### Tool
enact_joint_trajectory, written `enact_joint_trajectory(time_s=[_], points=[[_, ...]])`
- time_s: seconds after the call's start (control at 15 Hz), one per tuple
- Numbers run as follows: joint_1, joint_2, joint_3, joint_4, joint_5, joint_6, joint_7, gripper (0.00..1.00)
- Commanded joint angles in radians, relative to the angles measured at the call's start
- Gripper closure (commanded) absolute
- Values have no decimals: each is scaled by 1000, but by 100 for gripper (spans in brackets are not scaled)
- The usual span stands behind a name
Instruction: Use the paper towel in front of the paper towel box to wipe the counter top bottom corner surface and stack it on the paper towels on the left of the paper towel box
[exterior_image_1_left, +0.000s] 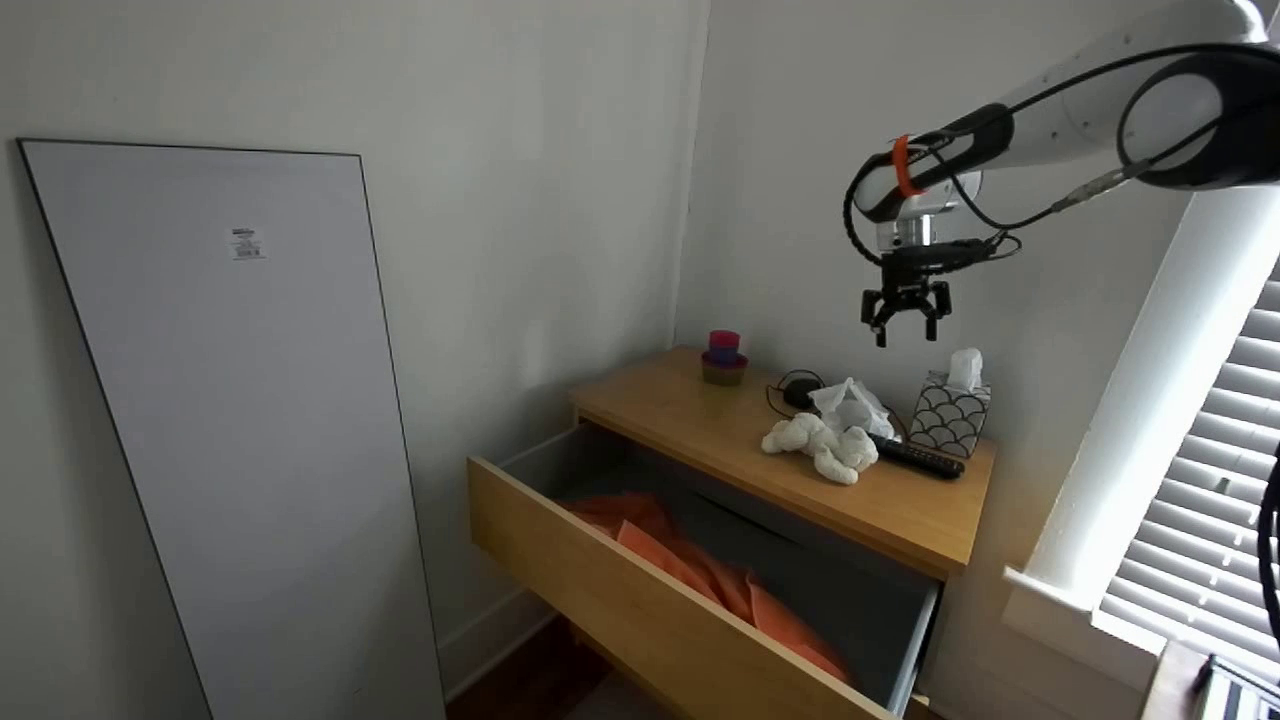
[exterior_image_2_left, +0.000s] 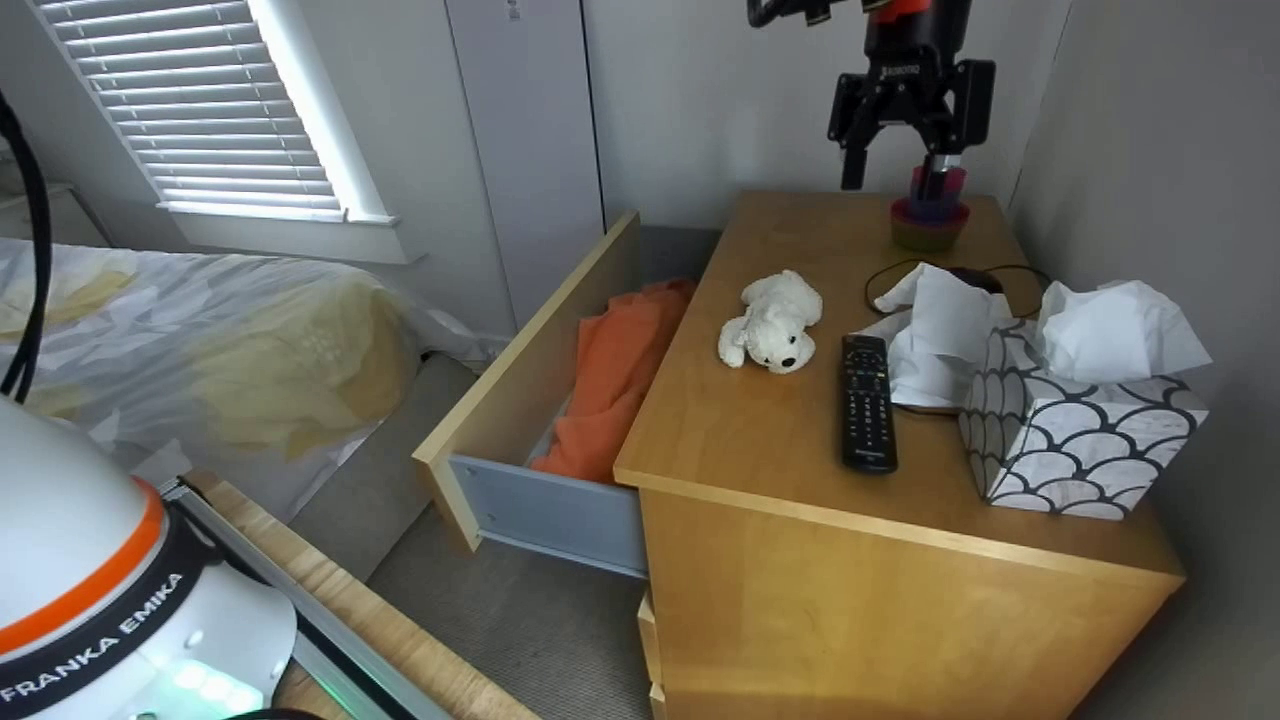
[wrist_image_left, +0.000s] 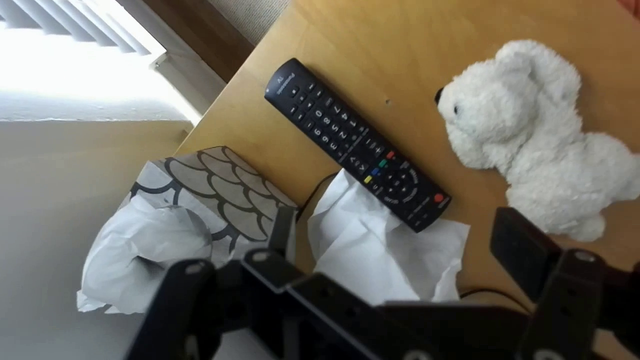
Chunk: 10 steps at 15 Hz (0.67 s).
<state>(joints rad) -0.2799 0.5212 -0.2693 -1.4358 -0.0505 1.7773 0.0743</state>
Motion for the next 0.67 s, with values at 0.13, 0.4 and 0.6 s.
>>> enact_joint_trajectory(time_s=[0.13, 0.4, 0.6], points=[[-1, -270, 59, -318, -11, 98, -248, 0], [0, -404, 73, -502, 2, 285, -397, 0], [-9, -500, 71, -645, 48, 401, -561, 0]])
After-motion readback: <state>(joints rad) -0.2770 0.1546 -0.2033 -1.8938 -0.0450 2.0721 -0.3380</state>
